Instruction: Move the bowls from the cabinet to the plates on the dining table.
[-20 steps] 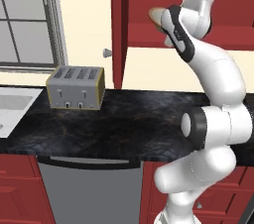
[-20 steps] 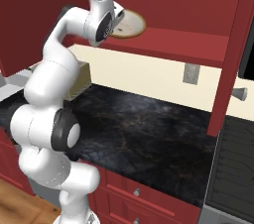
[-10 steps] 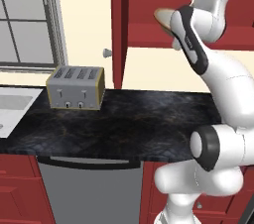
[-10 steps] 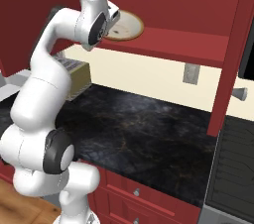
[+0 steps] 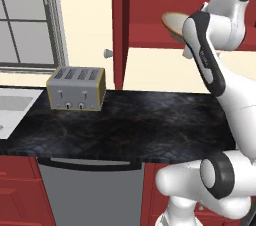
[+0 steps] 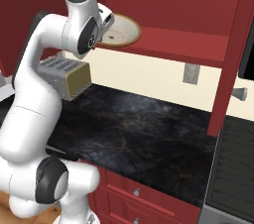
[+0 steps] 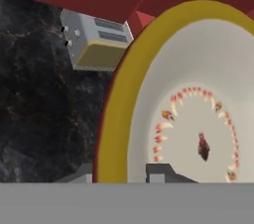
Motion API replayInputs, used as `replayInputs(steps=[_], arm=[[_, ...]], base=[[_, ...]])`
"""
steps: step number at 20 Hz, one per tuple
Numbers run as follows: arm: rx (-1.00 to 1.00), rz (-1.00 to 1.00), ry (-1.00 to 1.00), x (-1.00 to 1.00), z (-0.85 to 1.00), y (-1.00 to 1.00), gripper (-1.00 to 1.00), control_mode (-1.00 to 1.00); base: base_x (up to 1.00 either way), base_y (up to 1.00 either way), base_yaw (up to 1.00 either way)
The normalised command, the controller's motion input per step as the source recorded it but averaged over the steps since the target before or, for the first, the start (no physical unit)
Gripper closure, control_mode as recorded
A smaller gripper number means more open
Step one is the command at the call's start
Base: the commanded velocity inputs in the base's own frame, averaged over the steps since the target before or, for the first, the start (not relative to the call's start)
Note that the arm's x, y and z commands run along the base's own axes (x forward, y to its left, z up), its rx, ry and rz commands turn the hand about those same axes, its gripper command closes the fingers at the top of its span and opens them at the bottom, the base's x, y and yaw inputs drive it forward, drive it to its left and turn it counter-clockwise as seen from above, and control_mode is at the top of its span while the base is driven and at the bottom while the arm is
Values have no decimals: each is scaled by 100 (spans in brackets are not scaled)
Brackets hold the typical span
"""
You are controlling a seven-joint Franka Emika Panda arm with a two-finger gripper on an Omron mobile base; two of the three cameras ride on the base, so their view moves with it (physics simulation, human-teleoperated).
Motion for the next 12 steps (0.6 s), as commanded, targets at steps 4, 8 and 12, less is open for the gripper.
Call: replayInputs(steps=[4,8,12], arm=[[-4,0,0,-67,0,0,100,-100],[-5,0,0,-66,0,0,100,-100],[-7,0,0,-67,0,0,100,-100]], base=[[0,0,0],[0,0,0],[0,0,0]])
